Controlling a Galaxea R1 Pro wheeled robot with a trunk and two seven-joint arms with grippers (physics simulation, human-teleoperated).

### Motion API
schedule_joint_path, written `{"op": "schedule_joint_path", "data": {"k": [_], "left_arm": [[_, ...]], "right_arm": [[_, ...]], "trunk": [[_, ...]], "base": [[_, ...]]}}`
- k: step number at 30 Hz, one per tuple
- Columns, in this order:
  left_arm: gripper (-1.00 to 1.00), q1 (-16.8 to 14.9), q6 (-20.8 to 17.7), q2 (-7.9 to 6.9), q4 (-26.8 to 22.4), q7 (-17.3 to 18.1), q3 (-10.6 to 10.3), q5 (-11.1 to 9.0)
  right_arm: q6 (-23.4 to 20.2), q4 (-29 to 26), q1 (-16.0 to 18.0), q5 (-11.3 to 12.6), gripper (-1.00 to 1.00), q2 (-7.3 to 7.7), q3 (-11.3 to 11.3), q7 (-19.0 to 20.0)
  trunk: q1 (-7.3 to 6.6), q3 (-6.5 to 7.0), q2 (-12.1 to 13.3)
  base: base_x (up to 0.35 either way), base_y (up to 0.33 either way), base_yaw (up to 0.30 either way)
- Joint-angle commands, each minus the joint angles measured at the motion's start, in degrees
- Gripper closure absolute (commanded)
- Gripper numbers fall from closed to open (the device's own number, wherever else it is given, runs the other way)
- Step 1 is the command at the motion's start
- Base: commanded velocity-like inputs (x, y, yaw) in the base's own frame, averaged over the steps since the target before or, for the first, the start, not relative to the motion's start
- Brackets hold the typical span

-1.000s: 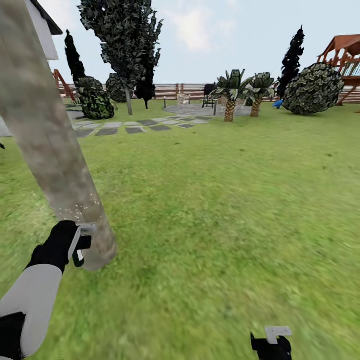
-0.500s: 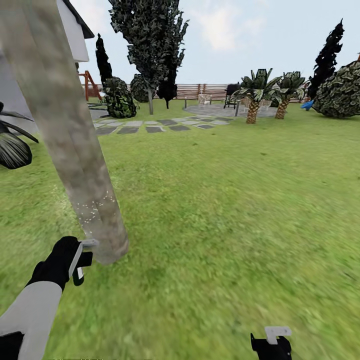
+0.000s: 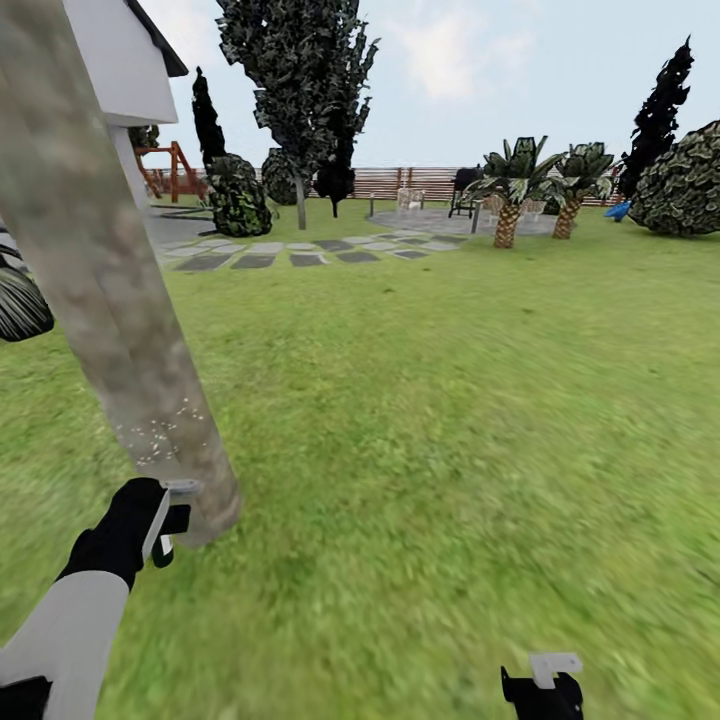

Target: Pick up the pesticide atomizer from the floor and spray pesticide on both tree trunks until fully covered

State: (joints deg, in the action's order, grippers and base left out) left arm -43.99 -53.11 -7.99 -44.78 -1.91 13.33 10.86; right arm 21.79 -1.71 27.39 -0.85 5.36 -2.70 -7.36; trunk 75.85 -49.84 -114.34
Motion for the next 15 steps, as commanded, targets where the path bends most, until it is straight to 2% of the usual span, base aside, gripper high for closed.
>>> {"op": "schedule_joint_path", "data": {"k": [1, 6, 8, 11, 15], "left_arm": [[1.0, 0.0, -0.2, 0.05, -0.1, 0.0, 0.1, 0.3], [1.0, 0.8, -0.3, -0.56, 0.0, -0.1, 0.3, 0.6], [1.0, 1.0, -0.3, -0.67, 0.0, -1.6, 0.3, 0.6], [1.0, 1.0, -0.4, -0.43, 0.0, -3.7, 0.3, 0.0], [1.0, 1.0, -0.4, 0.07, 0.0, -3.7, 0.4, -0.2]], "right_arm": [[0.1, 0.0, 0.0, -0.1, -1.0, 0.0, -0.3, -0.3], [0.1, 0.0, 0.0, -0.1, -1.0, -0.02, -0.3, -0.3], [0.1, 0.0, 0.0, -0.1, -1.0, -0.06, -0.3, -0.3], [0.1, 0.0, 0.0, -0.1, -1.0, -0.09, -0.3, -0.3], [0.1, 0.0, 0.0, -0.1, -1.0, -0.09, -0.3, -0.3]], "trunk": [[0.01, -0.05, 0.0], [0.01, -0.05, 0.0], [0.01, -0.05, 0.0], [0.01, -0.05, 0.0], [0.01, -0.05, 0.0]], "base": [[0.17, -0.228, 0.09], [0.037, -0.262, 0.235], [0.003, -0.269, 0.273], [0.0, -0.271, 0.276], [0.049, -0.272, 0.251]]}}
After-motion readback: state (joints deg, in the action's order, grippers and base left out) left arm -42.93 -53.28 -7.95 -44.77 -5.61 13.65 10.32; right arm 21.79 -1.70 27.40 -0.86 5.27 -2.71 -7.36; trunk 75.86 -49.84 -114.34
